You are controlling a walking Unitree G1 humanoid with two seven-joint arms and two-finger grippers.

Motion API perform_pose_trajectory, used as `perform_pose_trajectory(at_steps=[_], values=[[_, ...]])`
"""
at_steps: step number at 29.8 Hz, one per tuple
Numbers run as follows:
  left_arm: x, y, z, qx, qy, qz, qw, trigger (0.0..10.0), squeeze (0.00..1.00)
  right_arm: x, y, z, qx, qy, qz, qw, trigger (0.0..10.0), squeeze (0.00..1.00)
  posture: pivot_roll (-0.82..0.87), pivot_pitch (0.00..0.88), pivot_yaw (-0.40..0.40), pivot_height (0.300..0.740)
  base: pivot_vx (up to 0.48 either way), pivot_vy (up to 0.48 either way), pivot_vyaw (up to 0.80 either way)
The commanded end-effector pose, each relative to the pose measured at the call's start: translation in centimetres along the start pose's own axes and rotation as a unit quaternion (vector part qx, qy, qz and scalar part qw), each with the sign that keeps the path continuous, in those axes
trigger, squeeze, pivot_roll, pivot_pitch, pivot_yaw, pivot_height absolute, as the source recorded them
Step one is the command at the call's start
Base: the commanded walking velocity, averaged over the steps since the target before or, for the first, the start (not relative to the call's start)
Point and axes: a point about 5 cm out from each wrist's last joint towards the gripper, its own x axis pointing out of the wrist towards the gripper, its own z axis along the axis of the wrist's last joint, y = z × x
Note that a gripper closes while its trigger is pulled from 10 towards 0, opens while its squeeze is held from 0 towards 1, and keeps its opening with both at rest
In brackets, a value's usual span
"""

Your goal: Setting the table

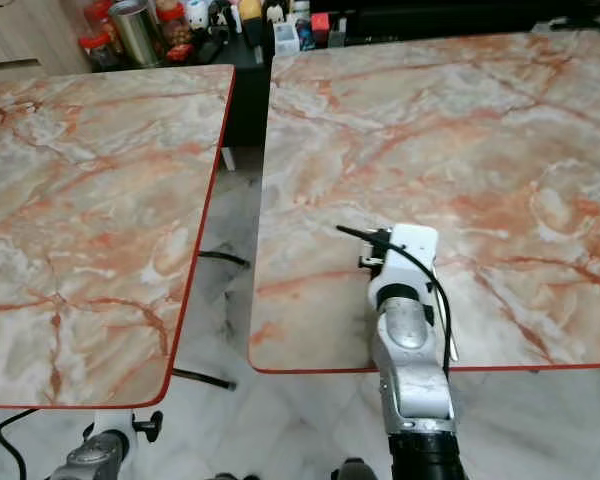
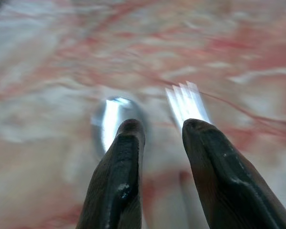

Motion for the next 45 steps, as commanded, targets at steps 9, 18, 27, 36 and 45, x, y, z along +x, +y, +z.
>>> perform_pose_trajectory(at_steps=[9, 18, 27, 36, 45], values=[[-0.2, 1.1, -1.1, 0.000, 0.018, 0.013, 1.000, 10.0, 0.00, -1.3, 1.0, 2.2, -0.001, 0.009, 0.013, 1.000, 10.0, 0.00, -0.15, 0.176, 0.076, 0.740, 0.000, 0.000, 0.00], [-0.3, 1.1, -1.2, -0.001, 0.019, 0.012, 1.000, 10.0, 0.00, -1.2, 0.9, 0.6, -0.037, 0.057, 0.026, 0.997, 10.0, 0.00, -0.15, 0.164, 0.073, 0.740, 0.000, 0.000, 0.00], [-0.2, 0.9, -1.1, -0.001, 0.017, 0.011, 1.000, 10.0, 0.00, -0.4, 1.4, 0.5, -0.049, 0.072, 0.061, 0.994, 10.0, 0.00, -0.15, 0.164, 0.070, 0.740, 0.000, 0.000, 0.00], [-0.3, 1.0, -1.3, -0.003, 0.020, 0.012, 1.000, 10.0, 0.00, 0.1, 1.6, 0.9, -0.041, 0.067, 0.061, 0.995, 10.0, 0.00, -0.15, 0.169, 0.069, 0.740, 0.000, 0.000, 0.00], [-0.3, 1.1, -1.2, -0.002, 0.019, 0.012, 1.000, 10.0, 0.00, 0.6, 0.5, 1.9, -0.030, 0.050, 0.031, 0.998, 10.0, 0.96, -0.15, 0.173, 0.072, 0.740, 0.000, 0.000, 0.00]])
